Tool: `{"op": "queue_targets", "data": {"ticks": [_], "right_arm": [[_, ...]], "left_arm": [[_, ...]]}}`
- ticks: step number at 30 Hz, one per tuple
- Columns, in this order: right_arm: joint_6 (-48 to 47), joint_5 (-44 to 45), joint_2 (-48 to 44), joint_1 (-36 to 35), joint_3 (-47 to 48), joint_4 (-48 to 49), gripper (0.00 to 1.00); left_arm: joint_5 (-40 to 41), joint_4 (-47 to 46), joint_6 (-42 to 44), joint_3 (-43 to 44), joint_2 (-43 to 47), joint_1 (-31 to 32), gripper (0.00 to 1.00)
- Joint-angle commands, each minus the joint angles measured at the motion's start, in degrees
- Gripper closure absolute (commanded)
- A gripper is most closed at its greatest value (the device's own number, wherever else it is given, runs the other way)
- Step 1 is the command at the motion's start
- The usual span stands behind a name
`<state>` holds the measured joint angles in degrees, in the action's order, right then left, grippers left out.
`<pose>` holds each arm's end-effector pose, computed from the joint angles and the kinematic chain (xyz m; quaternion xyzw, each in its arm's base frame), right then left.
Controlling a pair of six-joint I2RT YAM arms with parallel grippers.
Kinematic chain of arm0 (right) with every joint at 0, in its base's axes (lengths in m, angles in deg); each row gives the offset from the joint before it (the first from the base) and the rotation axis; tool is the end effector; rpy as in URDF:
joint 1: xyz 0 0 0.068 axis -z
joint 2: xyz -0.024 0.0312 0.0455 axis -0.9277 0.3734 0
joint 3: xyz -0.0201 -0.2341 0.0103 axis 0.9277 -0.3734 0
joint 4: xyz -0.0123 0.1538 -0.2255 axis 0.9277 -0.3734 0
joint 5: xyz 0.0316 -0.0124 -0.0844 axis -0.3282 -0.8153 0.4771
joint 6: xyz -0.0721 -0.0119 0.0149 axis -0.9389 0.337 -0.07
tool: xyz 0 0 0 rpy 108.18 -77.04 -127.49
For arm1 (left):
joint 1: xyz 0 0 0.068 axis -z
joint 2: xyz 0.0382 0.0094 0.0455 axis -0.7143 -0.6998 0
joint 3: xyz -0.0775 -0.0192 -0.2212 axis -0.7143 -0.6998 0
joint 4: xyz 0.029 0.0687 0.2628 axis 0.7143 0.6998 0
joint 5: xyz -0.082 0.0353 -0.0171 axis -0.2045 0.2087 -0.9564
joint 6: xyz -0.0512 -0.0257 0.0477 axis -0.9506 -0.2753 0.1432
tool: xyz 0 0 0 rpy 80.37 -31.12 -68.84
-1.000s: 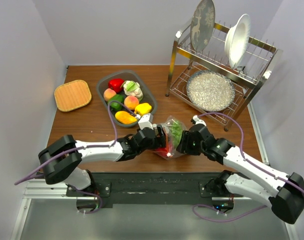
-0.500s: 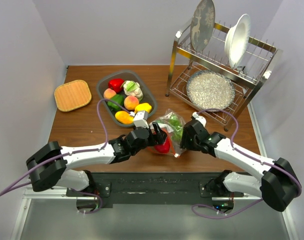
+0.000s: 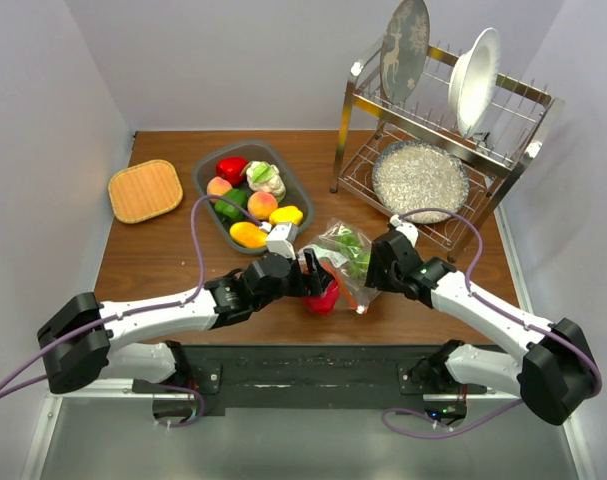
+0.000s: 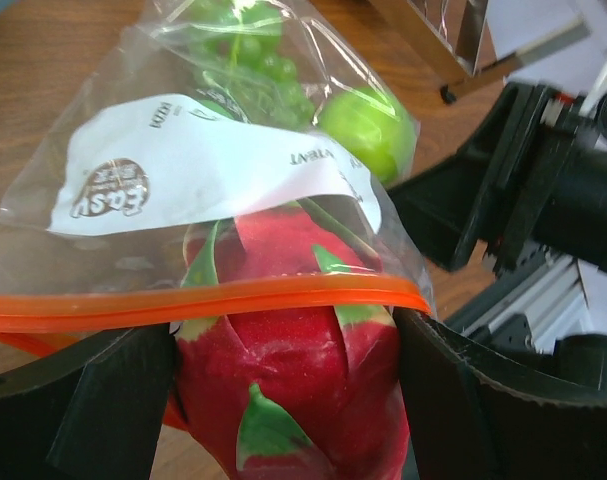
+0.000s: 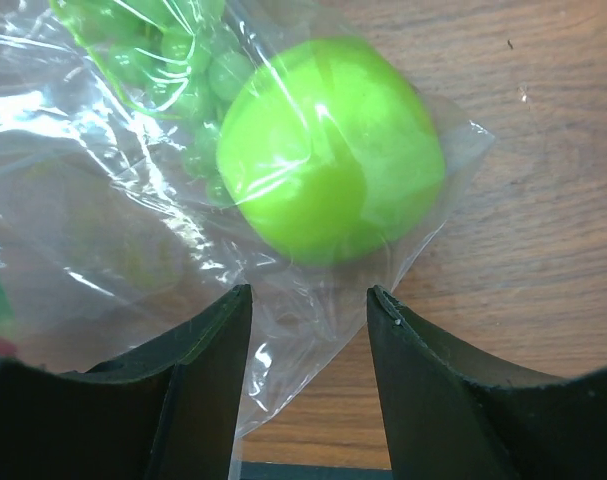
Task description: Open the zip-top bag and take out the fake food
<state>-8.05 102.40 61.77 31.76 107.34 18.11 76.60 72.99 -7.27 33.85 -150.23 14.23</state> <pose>0.2185 0.1379 0.1476 0.0835 0.9402 0.0770 0.3212 0.1726 -0.2626 0.1750 -0.0073 0.8446 -0.3625 0.3938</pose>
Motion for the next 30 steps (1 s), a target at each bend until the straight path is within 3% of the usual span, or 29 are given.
{"op": "queue_targets", "data": {"ticks": [1,15,24,30], "right_arm": [[-0.96,1.66,0.22,0.10,3.33,0.45,0.46],[-1.75,1.05,1.54,0.19,4.56,1.42,0.46],[-2.10,0.61,1.63,0.11,5.00,1.77,0.46],[-2.36,0.26,1.63,0.11,4.83,1.68,0.46]], "left_arm": [[-6.62,1.16,1.57,4.12,2.84,-0.04,0.70],[-25.15,13.99,4.20,7.72,10.22,-3.29,0.71],[-31.50,15.66,5.17,9.56,15.94,-8.12,0.71],[-34.05,18.30,7.01,16.32,17.00,-12.34,0.70]]}}
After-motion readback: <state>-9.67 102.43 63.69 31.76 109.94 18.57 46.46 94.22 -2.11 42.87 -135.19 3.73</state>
